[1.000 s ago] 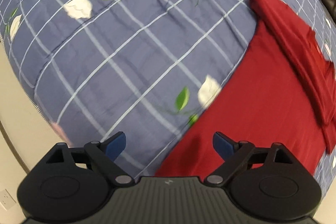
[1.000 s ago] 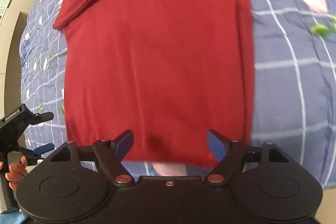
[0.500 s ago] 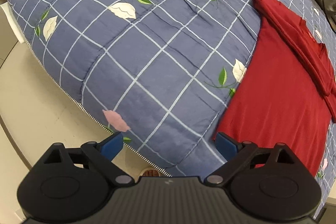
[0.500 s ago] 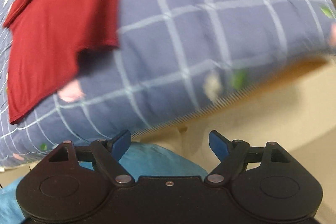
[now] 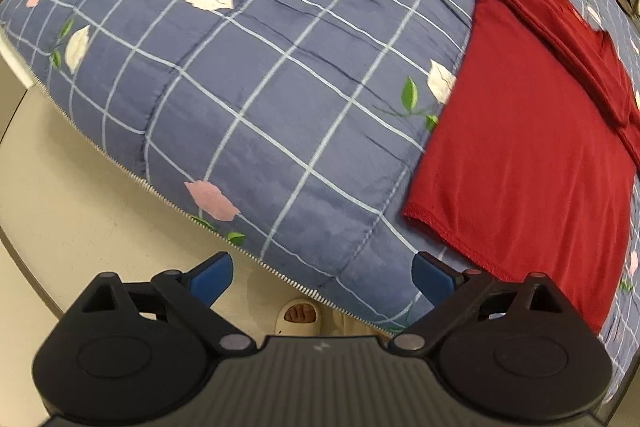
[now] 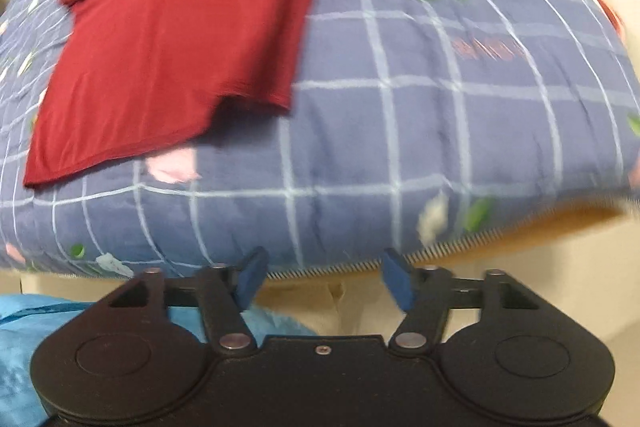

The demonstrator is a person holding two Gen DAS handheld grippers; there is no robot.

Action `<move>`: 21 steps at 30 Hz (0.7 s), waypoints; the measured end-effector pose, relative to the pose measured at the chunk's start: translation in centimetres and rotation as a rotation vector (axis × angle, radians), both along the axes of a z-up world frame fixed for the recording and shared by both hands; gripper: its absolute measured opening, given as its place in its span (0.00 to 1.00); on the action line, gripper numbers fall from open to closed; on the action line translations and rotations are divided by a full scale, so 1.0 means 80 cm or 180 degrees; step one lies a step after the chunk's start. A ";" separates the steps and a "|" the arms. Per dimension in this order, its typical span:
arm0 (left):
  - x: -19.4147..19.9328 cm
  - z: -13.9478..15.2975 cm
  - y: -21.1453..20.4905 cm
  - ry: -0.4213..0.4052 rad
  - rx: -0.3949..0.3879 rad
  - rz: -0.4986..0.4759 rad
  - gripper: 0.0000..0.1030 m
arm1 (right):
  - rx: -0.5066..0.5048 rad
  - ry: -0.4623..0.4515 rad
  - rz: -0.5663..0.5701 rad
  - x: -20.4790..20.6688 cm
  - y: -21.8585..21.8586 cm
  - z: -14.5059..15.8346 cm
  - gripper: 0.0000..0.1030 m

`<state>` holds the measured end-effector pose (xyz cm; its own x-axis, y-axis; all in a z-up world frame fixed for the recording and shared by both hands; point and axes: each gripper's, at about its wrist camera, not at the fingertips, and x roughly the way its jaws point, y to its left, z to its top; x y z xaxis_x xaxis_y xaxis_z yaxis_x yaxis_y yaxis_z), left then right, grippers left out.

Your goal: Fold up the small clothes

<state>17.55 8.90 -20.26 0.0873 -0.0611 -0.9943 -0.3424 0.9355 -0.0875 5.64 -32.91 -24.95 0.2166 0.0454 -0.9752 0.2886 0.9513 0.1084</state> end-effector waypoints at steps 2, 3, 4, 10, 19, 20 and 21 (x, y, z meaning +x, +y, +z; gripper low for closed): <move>0.004 -0.003 -0.002 0.0020 -0.0024 -0.0005 0.95 | 0.0076 -0.0083 0.0075 0.012 0.005 0.001 0.48; 0.006 -0.005 -0.003 0.0025 -0.0025 0.0017 0.95 | 0.0127 -0.0135 0.0070 0.017 0.005 0.002 0.45; 0.008 -0.007 -0.005 0.0031 -0.0023 0.0036 0.95 | 0.0150 -0.0174 0.0055 0.021 0.004 0.003 0.44; 0.036 -0.025 -0.028 0.0115 0.0001 0.0077 0.95 | 0.0245 -0.0209 -0.0329 0.047 -0.031 0.005 0.33; 0.089 -0.053 -0.073 0.0238 -0.0074 0.0076 0.92 | 0.0519 -0.0163 -0.0444 0.087 -0.052 -0.003 0.33; 0.093 -0.055 -0.076 0.0249 -0.0093 0.0096 0.92 | 0.0536 -0.0145 -0.0405 0.092 -0.051 -0.005 0.32; 0.096 -0.057 -0.078 0.0257 -0.0096 0.0102 0.92 | 0.0551 -0.0131 -0.0382 0.096 -0.051 -0.005 0.32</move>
